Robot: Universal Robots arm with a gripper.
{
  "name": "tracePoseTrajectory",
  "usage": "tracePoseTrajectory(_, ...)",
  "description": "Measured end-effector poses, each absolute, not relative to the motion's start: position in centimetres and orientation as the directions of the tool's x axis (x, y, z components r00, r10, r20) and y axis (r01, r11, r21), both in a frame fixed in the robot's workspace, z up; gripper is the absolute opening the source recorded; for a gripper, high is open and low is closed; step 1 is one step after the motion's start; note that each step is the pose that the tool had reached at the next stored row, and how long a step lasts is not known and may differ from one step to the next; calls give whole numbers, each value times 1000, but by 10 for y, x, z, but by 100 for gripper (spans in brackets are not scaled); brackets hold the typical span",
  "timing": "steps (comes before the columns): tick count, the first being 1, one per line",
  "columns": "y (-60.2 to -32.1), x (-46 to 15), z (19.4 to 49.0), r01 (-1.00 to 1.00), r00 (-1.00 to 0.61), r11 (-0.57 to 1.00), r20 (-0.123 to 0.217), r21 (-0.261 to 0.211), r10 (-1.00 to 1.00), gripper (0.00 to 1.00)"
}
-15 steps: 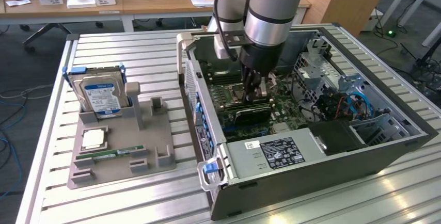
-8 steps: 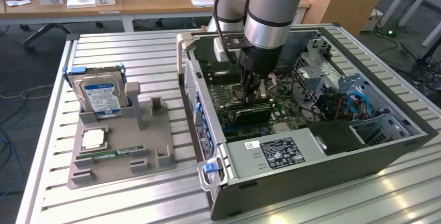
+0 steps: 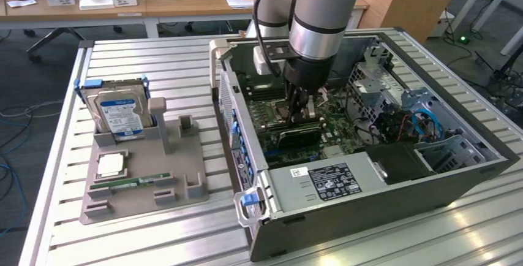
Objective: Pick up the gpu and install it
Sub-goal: 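Press down on the gpu until it lock into place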
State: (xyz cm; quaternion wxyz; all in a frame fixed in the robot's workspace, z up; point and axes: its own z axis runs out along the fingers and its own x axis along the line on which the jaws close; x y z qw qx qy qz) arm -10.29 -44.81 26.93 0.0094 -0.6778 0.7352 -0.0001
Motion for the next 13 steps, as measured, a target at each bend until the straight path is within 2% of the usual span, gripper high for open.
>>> tracePoseTrajectory(13,-448,-103,263,-997,-81,81,-13,-13,-997,11)
